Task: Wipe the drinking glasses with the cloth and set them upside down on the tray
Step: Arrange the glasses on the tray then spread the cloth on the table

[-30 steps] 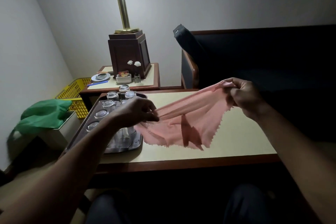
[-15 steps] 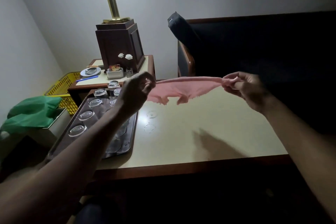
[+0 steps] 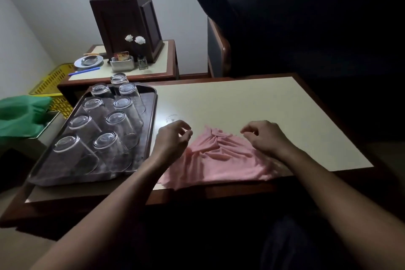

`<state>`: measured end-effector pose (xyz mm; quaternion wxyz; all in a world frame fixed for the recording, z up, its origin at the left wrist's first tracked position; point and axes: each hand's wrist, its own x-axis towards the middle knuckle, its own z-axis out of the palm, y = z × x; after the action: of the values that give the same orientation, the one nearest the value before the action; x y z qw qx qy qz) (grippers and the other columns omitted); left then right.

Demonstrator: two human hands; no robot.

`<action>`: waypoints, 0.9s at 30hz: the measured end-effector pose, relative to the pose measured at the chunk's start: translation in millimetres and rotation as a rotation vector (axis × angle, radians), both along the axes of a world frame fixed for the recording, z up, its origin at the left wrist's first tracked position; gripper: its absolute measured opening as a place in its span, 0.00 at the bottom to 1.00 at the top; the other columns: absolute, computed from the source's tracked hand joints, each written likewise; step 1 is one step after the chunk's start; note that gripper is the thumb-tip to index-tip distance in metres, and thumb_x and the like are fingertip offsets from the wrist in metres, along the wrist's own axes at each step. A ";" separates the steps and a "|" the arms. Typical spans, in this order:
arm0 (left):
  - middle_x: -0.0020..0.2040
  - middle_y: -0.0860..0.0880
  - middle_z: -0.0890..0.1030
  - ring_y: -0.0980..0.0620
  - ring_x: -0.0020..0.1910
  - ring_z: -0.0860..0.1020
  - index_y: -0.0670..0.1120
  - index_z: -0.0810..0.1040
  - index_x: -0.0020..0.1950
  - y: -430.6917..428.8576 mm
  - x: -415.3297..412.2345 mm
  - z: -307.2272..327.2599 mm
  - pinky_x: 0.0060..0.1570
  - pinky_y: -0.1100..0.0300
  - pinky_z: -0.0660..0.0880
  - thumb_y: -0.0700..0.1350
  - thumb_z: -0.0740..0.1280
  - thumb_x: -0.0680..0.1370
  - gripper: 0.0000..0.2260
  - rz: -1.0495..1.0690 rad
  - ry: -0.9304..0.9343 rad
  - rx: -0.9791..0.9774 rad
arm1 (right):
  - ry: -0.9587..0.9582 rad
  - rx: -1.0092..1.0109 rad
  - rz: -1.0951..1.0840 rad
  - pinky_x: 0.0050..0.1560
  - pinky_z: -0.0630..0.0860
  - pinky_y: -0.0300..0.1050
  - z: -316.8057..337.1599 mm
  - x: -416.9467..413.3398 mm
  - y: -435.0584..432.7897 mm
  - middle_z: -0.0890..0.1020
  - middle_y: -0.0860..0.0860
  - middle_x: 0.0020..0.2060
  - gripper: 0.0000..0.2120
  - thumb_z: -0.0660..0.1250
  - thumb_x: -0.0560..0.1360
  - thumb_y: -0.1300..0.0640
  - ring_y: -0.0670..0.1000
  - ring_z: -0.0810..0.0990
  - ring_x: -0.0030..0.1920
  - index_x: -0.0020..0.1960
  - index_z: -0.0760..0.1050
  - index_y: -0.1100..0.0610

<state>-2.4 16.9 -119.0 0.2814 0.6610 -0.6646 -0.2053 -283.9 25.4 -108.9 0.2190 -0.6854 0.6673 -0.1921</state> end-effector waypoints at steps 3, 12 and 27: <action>0.56 0.45 0.83 0.43 0.57 0.80 0.50 0.83 0.59 -33.0 -26.8 -22.8 0.57 0.51 0.76 0.54 0.72 0.77 0.13 -0.005 -0.113 0.113 | 0.043 -0.004 0.021 0.56 0.75 0.45 -26.4 39.5 -31.4 0.85 0.55 0.55 0.12 0.71 0.80 0.50 0.56 0.82 0.56 0.58 0.84 0.55; 0.47 0.44 0.85 0.39 0.50 0.81 0.47 0.80 0.46 -60.1 0.8 -39.9 0.50 0.49 0.73 0.57 0.66 0.81 0.15 0.163 -0.213 0.000 | 0.229 -0.015 -0.258 0.51 0.77 0.51 -43.7 -11.6 -59.3 0.84 0.58 0.51 0.12 0.63 0.83 0.47 0.61 0.82 0.53 0.50 0.77 0.55; 0.55 0.46 0.78 0.47 0.51 0.74 0.47 0.80 0.59 62.9 -177.1 -51.7 0.46 0.54 0.68 0.55 0.76 0.74 0.19 -0.723 -0.148 -0.147 | 0.138 0.096 -0.098 0.50 0.75 0.45 -19.5 -50.7 -68.8 0.84 0.52 0.56 0.09 0.71 0.80 0.52 0.53 0.81 0.52 0.59 0.82 0.54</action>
<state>-179.5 79.8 -170.6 0.1887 0.3750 -0.8864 -0.1949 -334.5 -43.5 -128.4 0.1954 -0.6522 0.7220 -0.1230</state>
